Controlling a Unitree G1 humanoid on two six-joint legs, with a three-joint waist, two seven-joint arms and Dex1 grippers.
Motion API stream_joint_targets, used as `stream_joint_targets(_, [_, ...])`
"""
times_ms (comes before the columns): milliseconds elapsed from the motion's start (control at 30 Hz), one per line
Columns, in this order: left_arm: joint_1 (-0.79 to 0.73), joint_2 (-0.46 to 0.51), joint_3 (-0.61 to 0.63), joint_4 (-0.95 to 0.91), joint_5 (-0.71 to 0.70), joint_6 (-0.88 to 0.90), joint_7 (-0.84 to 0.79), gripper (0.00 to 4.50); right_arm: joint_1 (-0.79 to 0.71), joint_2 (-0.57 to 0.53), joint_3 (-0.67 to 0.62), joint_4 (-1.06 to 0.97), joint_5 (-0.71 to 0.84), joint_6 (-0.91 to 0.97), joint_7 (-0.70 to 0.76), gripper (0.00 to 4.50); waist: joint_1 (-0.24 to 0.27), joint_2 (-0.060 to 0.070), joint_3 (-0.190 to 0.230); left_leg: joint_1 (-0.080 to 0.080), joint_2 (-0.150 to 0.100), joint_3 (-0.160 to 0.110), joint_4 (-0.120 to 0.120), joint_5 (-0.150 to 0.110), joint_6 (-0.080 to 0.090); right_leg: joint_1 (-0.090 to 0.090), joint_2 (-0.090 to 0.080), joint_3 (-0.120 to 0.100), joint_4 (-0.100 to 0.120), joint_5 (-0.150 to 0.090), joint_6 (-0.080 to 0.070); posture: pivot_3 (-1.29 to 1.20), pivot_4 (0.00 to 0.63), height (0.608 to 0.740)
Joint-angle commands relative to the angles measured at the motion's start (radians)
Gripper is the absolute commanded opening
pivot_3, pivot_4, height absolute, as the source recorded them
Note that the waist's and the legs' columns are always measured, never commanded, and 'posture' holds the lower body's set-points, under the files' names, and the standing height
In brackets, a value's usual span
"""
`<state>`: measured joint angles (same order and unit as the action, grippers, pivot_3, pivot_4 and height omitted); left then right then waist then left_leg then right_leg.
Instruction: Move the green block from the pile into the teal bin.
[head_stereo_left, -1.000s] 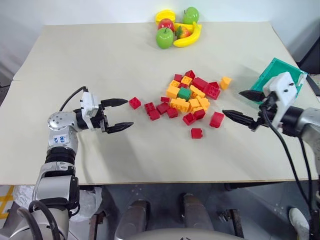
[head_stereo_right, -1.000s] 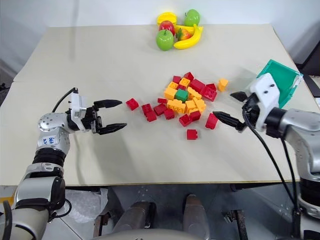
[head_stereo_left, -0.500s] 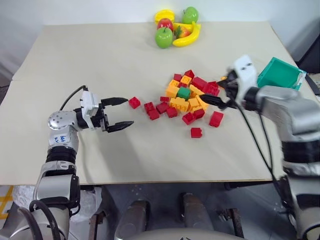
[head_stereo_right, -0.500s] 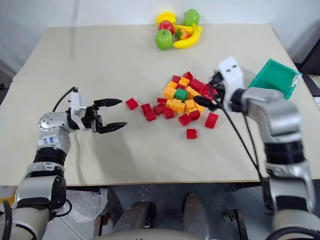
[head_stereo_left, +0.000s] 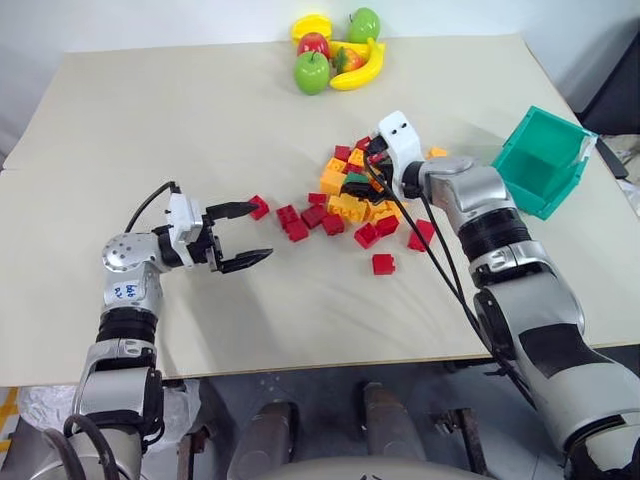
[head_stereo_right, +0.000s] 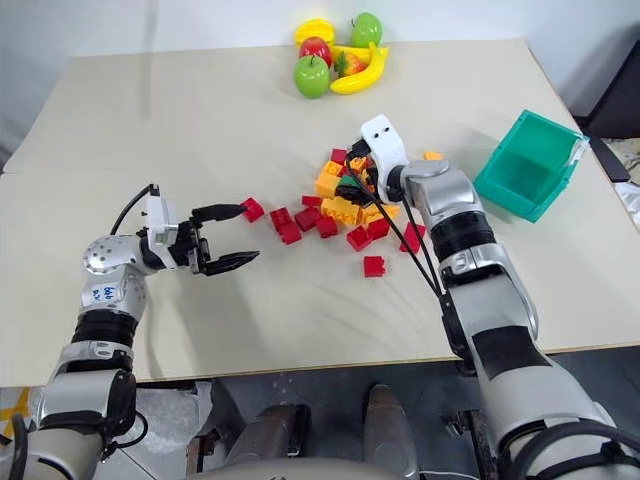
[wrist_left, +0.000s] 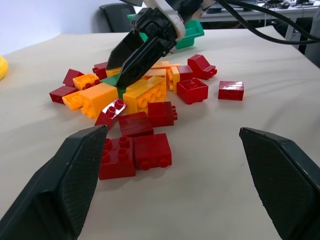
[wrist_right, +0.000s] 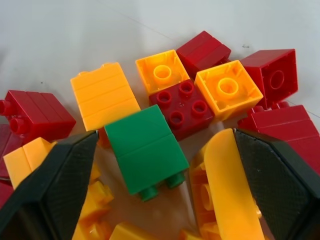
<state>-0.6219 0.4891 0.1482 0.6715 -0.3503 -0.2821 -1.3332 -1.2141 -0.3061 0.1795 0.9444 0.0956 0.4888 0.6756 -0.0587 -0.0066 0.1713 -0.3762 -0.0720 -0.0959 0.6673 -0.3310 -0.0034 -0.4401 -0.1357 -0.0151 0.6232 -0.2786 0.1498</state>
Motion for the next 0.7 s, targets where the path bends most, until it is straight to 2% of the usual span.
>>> stream_joint_targets(33, [0.013, 0.017, 0.019, -0.056, -0.023, 0.009, 0.017, 4.50, -0.027, 0.026, 0.036, 0.079, -0.061, -0.038, 0.056, 4.48, -0.001, 0.000, 0.000, 0.000, 0.000, 0.000, 0.001, 0.000, 0.000, 0.000, 0.000, 0.000, 0.001, 0.000, 0.000, 0.00, 0.150, 0.740])
stream_joint_targets(133, [0.023, 0.019, 0.021, -0.071, -0.024, 0.015, 0.028, 4.50, -0.046, 0.044, 0.035, 0.114, -0.081, -0.040, 0.089, 4.48, -0.002, 0.000, 0.000, 0.000, 0.000, 0.000, 0.001, 0.000, -0.001, 0.000, 0.000, 0.000, 0.002, 0.000, 0.000, 0.00, 0.150, 0.740])
stream_joint_targets(267, [0.030, 0.020, 0.021, -0.085, -0.025, 0.021, 0.036, 4.50, -0.057, 0.057, 0.058, 0.082, -0.098, -0.003, 0.215, 4.48, -0.006, 0.000, 0.000, 0.001, 0.001, 0.000, 0.001, 0.001, -0.001, 0.000, 0.001, 0.001, 0.002, 0.000, 0.000, 0.00, 0.150, 0.740])
stream_joint_targets(533, [0.027, 0.017, 0.019, -0.088, -0.024, 0.024, 0.047, 4.50, -0.082, 0.069, 0.059, 0.120, -0.145, -0.005, 0.206, 4.48, 0.000, 0.001, 0.000, 0.001, 0.000, 0.000, 0.003, 0.001, -0.002, 0.000, 0.000, 0.001, 0.004, 0.000, 0.000, 0.00, 0.150, 0.740])
stream_joint_targets(700, [0.023, 0.017, 0.018, -0.084, -0.023, 0.023, 0.051, 4.50, -0.070, 0.049, 0.063, 0.060, -0.152, -0.010, 0.244, 4.48, 0.003, 0.001, 0.000, 0.001, 0.000, -0.001, 0.005, 0.001, -0.001, 0.001, 0.000, 0.001, 0.004, 0.000, 0.000, 0.00, 0.150, 0.740])
